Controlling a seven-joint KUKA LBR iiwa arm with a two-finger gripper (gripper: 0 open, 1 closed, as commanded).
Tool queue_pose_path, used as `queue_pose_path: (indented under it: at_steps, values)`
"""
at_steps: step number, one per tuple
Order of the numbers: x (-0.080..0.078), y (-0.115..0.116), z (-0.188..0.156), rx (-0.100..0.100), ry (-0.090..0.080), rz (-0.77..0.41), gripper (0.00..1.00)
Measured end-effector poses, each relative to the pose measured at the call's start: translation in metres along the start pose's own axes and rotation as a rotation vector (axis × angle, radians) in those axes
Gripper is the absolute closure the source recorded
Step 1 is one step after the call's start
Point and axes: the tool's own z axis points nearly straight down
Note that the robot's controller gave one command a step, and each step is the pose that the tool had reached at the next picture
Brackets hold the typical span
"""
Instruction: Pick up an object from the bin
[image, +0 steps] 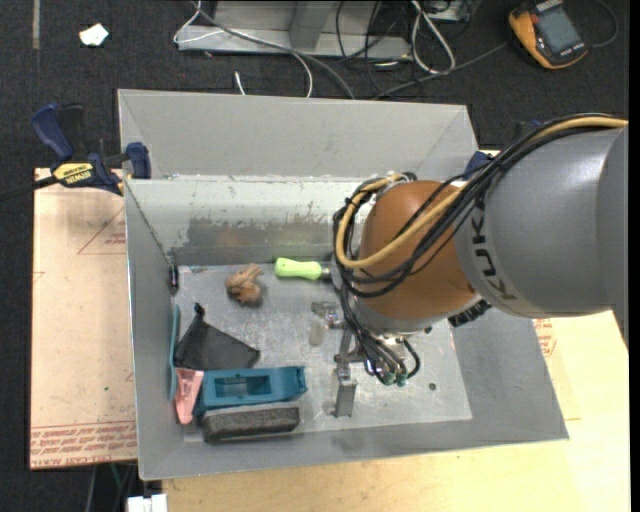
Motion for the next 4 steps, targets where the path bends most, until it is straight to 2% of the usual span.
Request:
queue_pose_path:
  at_steps: [1, 2, 3, 4]
  values:
    - [-0.002, 0.027, 0.038, -0.003, -0.006, -0.114, 0.00]
    - [-0.002, 0.040, 0.071, 0.000, -0.002, -0.045, 0.00]
    - [0.000, 0.038, 0.083, -0.001, -0.007, -0.107, 0.00]
    - [-0.003, 0.046, 0.089, -0.001, -0.001, -0.023, 0.00]
